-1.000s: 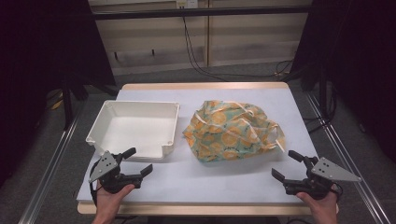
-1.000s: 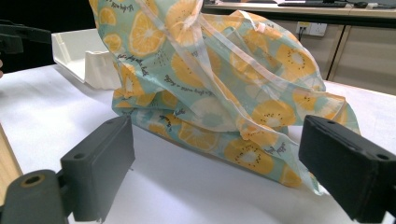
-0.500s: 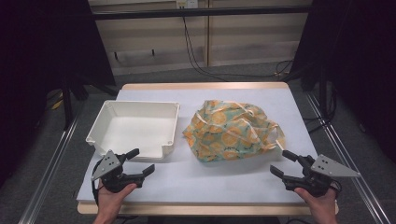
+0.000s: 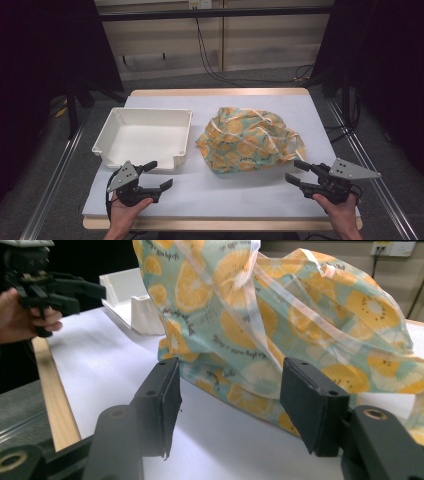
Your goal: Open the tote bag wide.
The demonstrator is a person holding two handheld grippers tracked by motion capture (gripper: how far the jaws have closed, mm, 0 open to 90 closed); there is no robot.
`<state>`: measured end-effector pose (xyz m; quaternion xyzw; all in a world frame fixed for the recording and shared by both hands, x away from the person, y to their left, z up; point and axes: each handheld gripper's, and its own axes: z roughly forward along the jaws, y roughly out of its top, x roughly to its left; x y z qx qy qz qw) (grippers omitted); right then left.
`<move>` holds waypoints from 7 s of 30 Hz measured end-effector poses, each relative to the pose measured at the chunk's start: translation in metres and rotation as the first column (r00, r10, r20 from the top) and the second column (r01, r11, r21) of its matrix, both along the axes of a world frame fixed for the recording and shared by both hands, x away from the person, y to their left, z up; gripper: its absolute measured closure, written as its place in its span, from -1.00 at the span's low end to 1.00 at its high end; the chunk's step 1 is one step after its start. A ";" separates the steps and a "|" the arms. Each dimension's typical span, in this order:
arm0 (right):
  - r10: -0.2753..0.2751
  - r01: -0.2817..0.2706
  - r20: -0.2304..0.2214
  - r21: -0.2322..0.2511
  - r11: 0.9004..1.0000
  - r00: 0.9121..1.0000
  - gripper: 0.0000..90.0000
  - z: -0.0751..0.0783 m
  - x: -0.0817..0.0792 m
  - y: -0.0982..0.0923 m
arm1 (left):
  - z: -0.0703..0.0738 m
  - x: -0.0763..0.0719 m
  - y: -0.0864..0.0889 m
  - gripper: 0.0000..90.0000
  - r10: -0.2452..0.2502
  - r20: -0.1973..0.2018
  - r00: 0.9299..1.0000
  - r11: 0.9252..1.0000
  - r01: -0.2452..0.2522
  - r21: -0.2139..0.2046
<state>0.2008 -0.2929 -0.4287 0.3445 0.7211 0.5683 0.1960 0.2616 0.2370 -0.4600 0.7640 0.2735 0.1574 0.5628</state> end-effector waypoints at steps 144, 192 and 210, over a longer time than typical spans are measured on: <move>0.205 -0.225 -0.130 -0.164 0.961 0.970 0.04 0.039 0.112 0.070 | 0.042 0.018 -0.167 0.37 -0.456 -0.051 0.888 0.888 0.458 0.034; 0.136 -0.154 -0.212 -0.075 0.985 0.968 0.97 0.021 0.179 0.061 | 0.027 0.042 -0.217 1.00 -0.508 -0.104 0.855 0.850 0.517 0.101; 0.016 -0.047 -0.245 -0.121 0.992 0.969 1.00 0.022 0.237 0.075 | 0.038 0.007 -0.202 1.00 -0.620 -0.107 0.777 0.771 0.629 0.099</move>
